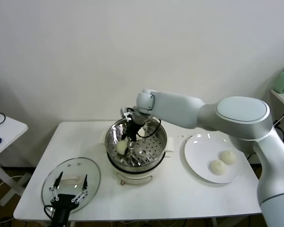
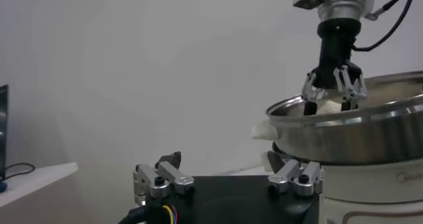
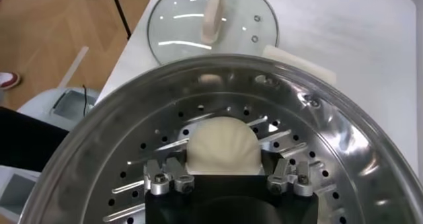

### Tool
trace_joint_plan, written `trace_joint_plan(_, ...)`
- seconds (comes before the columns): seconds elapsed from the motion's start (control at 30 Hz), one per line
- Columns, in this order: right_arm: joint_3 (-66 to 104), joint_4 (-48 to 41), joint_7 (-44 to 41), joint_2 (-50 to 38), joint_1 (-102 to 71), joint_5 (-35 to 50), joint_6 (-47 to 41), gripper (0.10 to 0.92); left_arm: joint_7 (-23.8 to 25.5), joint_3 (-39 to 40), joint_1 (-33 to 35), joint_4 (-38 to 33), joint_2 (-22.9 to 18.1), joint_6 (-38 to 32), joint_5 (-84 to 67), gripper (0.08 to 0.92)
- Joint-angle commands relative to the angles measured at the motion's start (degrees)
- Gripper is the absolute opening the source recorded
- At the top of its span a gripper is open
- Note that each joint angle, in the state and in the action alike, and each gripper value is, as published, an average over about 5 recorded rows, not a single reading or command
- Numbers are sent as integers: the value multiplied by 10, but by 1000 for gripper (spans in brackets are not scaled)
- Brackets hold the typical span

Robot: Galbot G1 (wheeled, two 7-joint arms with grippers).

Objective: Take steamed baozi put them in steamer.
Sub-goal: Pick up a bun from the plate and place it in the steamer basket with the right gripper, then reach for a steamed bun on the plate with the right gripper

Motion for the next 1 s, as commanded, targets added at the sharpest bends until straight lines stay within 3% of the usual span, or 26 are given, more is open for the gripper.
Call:
trace_joint_plan(0.03,1,-3,1,3,-4,-6,2,812,0,1,0,0,-1,1,0,823)
trace_joint_plan(0.4,3,41,-29,-42,59,7,14,823,-2,-3,-1,0,0,3,-1,823)
trace_joint_plan(0.67,-43,166,-81,-160,189,28,40,823,-2,-3,-4,0,-1,8,-1,823)
trace_joint_plan(0.83,-52,229,-97,-271,228,-15,57,823,-1,-3,-9,0,0,12,-2,823)
trace_joint_plan(1.0,-52,267,-109,-381,226,-116,81,823,-4,-3,-16,10,-1,14,-3,823)
